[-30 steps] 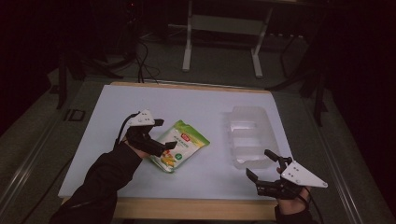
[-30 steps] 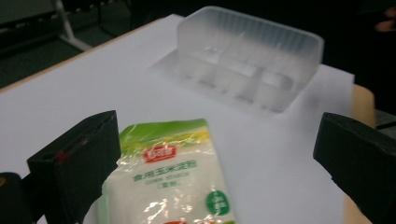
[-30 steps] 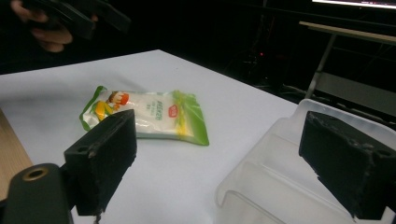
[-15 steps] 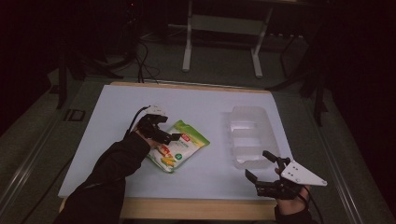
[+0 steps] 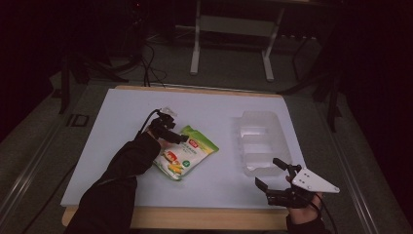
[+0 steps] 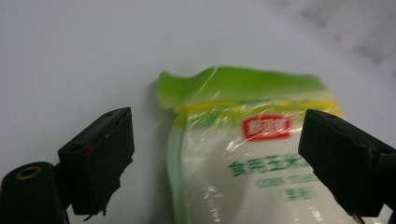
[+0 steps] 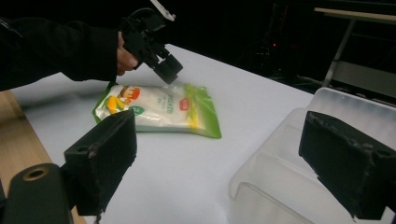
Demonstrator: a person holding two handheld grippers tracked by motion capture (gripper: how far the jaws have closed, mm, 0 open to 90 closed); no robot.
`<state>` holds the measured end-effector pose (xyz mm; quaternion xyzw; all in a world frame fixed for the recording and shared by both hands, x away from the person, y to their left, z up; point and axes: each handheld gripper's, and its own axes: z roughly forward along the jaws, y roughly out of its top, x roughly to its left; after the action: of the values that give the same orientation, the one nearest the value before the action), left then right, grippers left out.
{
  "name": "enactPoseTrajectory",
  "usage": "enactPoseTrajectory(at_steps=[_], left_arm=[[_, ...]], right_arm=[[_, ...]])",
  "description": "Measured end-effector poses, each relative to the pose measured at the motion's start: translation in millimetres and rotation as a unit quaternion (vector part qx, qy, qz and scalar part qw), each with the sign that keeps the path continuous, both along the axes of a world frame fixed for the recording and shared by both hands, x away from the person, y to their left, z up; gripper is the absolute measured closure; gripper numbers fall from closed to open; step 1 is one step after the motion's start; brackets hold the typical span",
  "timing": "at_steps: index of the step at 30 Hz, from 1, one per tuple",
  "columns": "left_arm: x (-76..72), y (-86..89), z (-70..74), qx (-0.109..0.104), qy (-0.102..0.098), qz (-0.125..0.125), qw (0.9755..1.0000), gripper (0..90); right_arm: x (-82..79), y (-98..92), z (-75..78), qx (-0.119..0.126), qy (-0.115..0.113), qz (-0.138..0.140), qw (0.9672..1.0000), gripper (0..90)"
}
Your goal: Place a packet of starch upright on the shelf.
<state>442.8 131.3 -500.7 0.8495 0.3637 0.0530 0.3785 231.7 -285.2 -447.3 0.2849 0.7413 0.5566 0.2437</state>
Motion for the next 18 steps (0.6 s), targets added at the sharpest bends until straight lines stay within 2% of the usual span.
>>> enactPoseTrajectory(at_steps=[5, 9, 12, 13, 18], left_arm=[[6.6, -0.8, -9.5, 0.001, 0.01, 0.01, 0.9999, 11.0], [11.7, -6.7, -16.3, 0.018, 0.021, 0.008, 0.9996, 13.7], [13.9, -9.7, -23.5, 0.036, 0.038, 0.005, 0.9986, 14.6], [14.5, -9.4, -23.8, 0.032, 0.042, 0.007, 0.9986, 14.6], [13.2, -13.0, -23.6, 0.04, 0.04, 0.008, 0.9984, 14.9]], right_arm=[[1.3, 0.3, -1.5, -0.003, 0.004, 0.003, 1.0, 11.3], [1.6, 1.0, -2.3, -0.004, 0.005, 0.008, 0.9999, 11.3], [1.2, 1.5, -2.6, -0.005, 0.006, 0.008, 0.9999, 11.3], [1.3, 1.5, -2.5, -0.005, 0.005, 0.008, 0.9999, 11.3], [2.0, 2.1, -3.3, -0.008, 0.008, 0.009, 0.9999, 11.3]])
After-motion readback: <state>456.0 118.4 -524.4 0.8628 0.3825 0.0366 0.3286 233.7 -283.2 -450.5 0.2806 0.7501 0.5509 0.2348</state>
